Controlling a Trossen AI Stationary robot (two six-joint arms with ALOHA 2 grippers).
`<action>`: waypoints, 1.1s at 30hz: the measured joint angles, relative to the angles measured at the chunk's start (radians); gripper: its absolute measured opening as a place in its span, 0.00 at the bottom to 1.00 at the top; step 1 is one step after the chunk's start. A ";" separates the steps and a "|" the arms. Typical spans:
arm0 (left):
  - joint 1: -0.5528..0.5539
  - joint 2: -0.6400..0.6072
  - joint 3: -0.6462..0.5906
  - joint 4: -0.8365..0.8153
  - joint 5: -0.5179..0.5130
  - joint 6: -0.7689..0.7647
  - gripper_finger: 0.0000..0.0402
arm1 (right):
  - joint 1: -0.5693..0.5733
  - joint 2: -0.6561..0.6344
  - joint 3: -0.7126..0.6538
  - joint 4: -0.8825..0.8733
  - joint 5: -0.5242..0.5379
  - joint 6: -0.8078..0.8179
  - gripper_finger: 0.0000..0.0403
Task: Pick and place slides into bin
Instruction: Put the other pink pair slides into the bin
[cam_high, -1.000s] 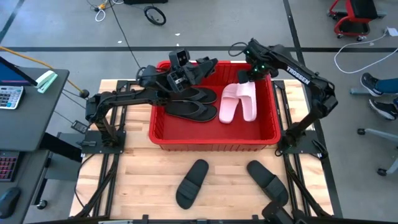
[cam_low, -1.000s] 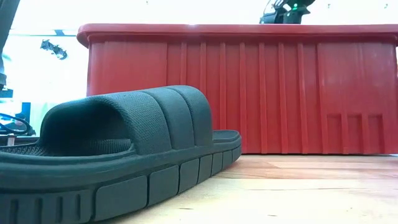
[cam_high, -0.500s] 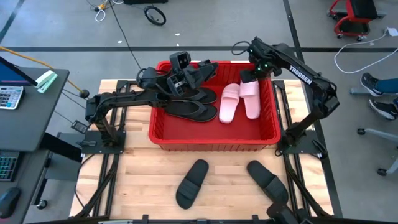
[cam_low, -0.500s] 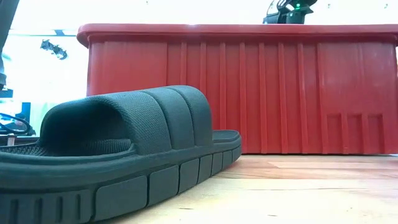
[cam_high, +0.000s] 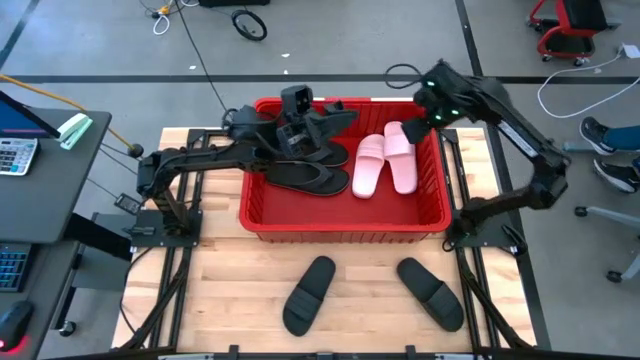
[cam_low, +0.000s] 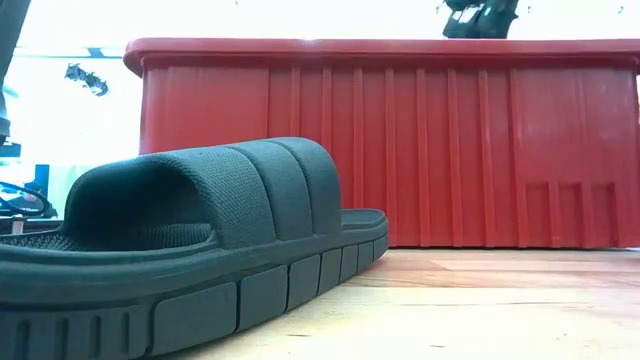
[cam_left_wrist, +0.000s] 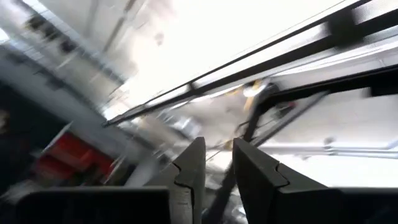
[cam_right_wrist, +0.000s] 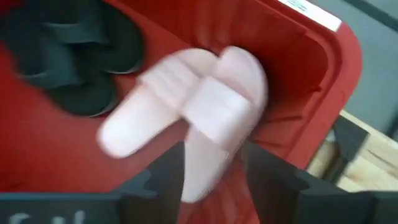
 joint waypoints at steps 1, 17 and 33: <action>0.006 0.000 0.000 -0.053 0.000 0.011 0.20 | 0.010 -0.032 0.000 -0.002 -0.021 -0.012 0.38; 0.206 0.009 0.060 -0.693 0.043 0.223 0.01 | 0.112 -0.374 0.000 0.030 -0.061 0.090 0.02; 0.236 0.194 0.659 -1.270 0.045 0.728 0.00 | 0.112 -0.317 0.000 0.063 -0.013 -0.037 0.01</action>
